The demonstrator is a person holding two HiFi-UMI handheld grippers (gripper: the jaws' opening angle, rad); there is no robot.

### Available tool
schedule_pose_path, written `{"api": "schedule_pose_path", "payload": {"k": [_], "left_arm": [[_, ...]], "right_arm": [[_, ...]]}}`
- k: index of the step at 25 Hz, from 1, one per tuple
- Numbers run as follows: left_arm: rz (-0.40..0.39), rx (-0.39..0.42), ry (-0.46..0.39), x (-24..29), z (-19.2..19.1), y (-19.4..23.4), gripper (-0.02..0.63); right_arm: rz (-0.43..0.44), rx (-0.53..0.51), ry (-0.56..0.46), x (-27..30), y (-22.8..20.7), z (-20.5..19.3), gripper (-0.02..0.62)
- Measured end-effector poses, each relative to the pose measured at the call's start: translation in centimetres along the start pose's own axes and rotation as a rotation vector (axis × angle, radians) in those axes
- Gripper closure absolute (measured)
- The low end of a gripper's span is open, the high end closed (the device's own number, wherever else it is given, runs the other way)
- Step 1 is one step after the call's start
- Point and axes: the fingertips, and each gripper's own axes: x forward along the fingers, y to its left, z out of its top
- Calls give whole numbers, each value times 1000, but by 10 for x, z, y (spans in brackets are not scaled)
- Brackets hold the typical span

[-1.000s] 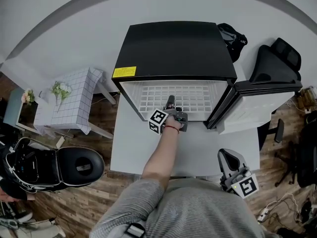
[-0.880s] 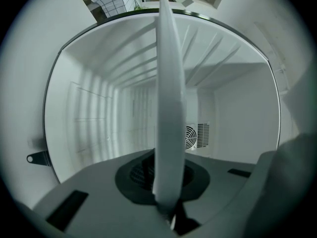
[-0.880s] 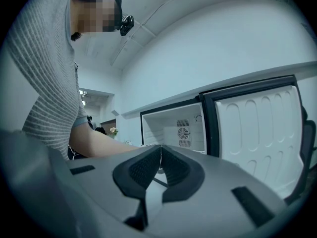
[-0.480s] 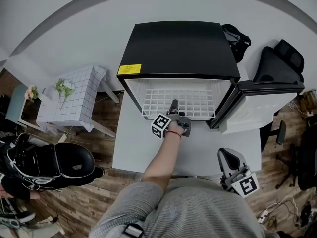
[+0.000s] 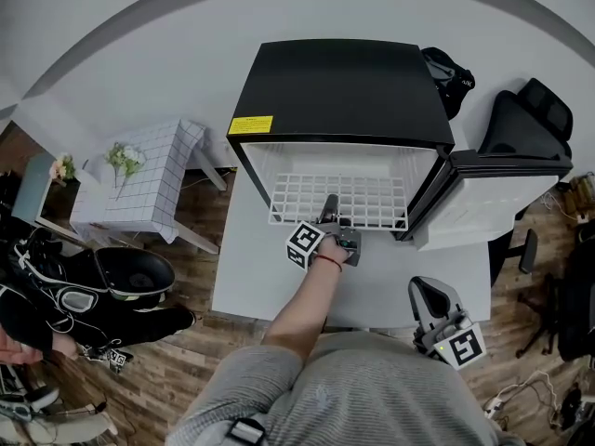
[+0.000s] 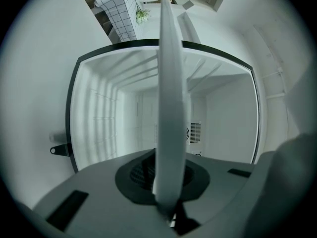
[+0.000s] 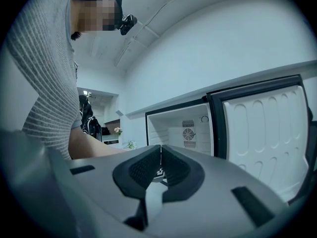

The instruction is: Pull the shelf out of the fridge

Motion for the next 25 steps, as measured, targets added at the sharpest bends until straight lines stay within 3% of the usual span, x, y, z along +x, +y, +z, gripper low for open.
{"api": "schedule_pose_path", "payload": {"k": [25], "left_arm": [[-4,-20,-7,-29,-6,-2,574]], "right_arm": [[29,-2,-1,8,3,1,581]]}}
